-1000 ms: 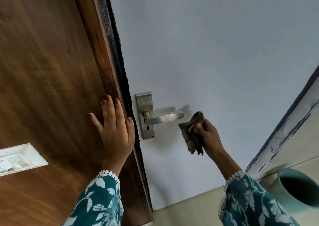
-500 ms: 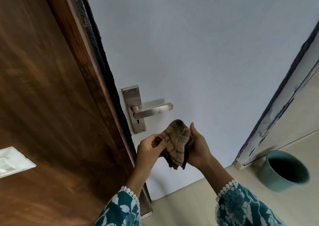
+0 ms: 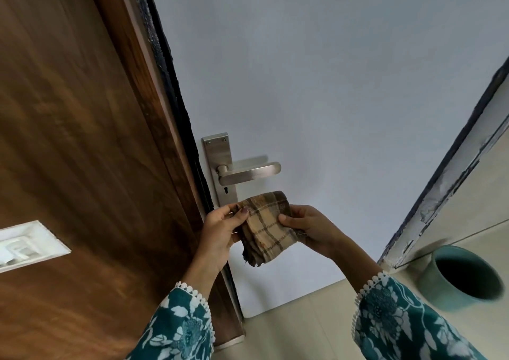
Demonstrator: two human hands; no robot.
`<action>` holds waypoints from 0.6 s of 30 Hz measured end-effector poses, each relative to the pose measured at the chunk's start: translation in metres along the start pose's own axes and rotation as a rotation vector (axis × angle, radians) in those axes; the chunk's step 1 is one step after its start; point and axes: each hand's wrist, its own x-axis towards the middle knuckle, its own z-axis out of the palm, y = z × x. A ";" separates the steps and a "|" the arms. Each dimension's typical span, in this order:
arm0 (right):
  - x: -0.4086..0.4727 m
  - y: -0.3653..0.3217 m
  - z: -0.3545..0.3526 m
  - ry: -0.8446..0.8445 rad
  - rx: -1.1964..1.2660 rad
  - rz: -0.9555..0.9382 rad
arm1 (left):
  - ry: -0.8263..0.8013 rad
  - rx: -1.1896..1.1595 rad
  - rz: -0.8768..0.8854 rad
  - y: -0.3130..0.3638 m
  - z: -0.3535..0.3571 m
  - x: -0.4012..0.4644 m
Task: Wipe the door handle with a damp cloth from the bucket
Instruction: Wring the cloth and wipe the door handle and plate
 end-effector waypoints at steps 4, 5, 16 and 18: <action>0.002 -0.016 0.009 0.095 -0.166 -0.125 | 0.002 -0.013 0.076 0.011 0.001 -0.001; 0.002 -0.021 0.011 0.140 -0.189 -0.150 | 0.012 0.008 0.117 0.016 0.001 -0.001; 0.021 -0.077 0.063 0.656 -0.894 -1.088 | 0.403 0.535 1.083 0.058 -0.029 -0.015; 0.044 -0.057 0.070 0.486 -1.223 -1.066 | 0.435 0.614 1.159 0.063 -0.034 -0.011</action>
